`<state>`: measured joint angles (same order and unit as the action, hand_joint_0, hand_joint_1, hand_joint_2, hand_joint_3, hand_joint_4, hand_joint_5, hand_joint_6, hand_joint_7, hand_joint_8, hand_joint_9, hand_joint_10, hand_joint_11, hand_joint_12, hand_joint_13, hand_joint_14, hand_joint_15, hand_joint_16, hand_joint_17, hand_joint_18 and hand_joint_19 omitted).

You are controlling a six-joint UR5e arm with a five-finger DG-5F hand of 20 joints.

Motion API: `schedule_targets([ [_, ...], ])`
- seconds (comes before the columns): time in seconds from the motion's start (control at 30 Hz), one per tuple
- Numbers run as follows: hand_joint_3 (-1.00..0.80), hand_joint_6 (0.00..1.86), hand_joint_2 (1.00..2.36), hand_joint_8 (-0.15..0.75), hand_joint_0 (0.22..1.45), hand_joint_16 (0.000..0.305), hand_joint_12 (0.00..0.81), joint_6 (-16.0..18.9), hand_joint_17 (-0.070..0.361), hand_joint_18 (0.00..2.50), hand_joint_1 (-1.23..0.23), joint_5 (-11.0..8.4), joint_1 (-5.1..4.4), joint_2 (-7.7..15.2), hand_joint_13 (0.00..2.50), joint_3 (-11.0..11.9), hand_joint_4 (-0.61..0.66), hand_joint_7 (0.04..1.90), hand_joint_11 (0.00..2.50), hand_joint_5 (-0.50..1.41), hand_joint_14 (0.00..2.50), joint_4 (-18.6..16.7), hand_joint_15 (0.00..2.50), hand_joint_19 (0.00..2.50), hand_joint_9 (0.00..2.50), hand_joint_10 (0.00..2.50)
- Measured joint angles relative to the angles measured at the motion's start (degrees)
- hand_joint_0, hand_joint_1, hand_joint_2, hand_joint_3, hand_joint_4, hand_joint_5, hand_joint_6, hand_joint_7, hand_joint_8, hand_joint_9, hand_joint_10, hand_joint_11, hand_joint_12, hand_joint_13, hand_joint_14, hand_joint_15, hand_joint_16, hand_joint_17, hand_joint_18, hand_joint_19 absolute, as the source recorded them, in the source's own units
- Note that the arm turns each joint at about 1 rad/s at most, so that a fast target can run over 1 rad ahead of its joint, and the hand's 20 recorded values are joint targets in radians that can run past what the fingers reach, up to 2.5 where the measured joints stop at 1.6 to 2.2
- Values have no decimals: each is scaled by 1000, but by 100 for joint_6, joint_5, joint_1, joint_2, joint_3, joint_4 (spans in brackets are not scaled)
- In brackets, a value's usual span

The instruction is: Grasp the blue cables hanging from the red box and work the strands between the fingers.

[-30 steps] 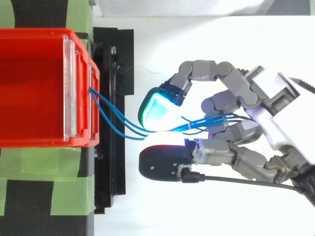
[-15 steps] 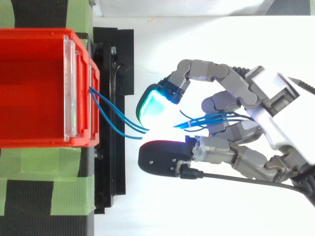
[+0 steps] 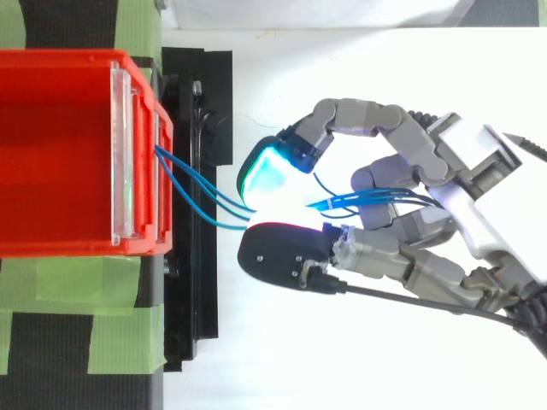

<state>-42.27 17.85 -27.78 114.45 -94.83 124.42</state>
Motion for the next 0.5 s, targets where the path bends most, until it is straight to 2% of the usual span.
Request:
schedule_targets([
  [0.07,-726,329,1010,369,828,198,537,2,149,2045,-526,-25,0,0,1757,0,237,1262,2500,152,2500,-22,1566,795,1558,2500],
  [0.33,-788,363,1008,369,777,198,537,22,149,2045,-616,-87,-4,-1,1757,1,243,1239,2500,103,2500,-116,1566,795,1558,2500],
  [0.5,-798,411,1007,369,783,198,537,46,149,2045,-687,-270,-7,-1,1757,1,243,1213,2500,60,2500,-289,1566,795,1558,2500],
])
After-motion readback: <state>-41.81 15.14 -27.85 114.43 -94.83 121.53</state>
